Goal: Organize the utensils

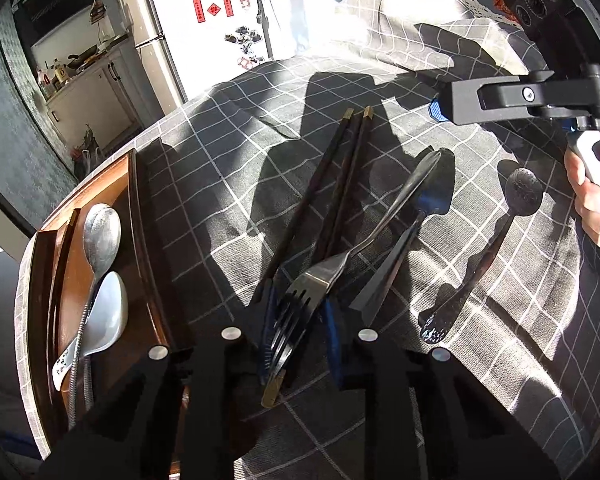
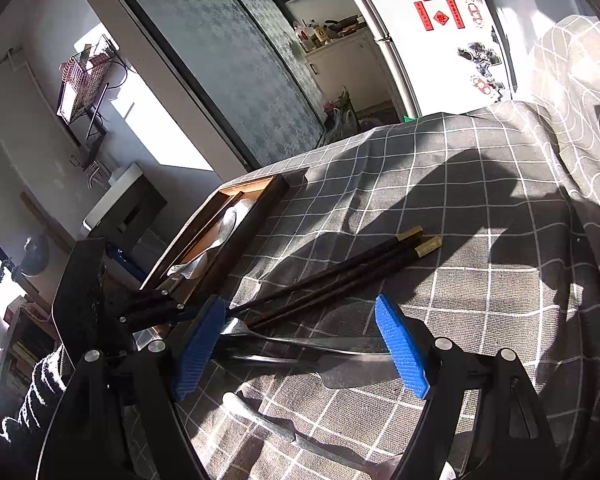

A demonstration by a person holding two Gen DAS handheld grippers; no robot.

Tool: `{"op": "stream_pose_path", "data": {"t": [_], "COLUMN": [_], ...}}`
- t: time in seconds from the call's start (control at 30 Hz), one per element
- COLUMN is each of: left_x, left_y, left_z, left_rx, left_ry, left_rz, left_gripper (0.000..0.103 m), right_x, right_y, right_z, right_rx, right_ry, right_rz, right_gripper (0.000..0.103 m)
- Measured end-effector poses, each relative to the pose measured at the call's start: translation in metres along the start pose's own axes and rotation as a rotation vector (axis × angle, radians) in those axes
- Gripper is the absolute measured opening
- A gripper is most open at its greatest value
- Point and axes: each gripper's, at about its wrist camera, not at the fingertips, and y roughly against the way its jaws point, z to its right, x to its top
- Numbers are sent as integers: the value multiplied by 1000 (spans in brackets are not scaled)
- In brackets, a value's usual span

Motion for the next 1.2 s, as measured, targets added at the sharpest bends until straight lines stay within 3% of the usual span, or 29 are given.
{"op": "stream_pose_path", "data": {"t": [0.27,0.4,0.53,0.73,0.87,0.9,1.0,1.03,1.2], "left_x": [4,7,5,3,2,1,-1,-2,-11], "left_y": [4,17,24,24,24,24,27,28,36], "left_z": [3,-6,-6,-7,-5,-6,-6,-7,-13], "left_rx": [-7,-24,-61,-63,-75,-80,-73,-64,-75], "left_ry": [38,125,150,213,228,235,241,243,253], "left_rz": [11,60,70,87,86,84,92,97,109], "left_gripper": [8,4,4,4,4,4,4,4,4], "right_x": [-1,-2,-2,-5,-3,-3,-3,-4,-2], "right_y": [-1,-3,-13,-52,-72,-75,-80,-80,-77], "right_z": [0,13,25,12,-3,-3,-6,-8,-23], "right_rx": [-14,-71,36,120,84,75,18,-13,-30], "right_ry": [-14,-72,-189,-332,-334,-349,-350,-336,-288], "right_rz": [7,-3,-33,-119,-120,-115,-109,-107,-95], "right_gripper": [79,75,75,75,73,71,47,27,23]}}
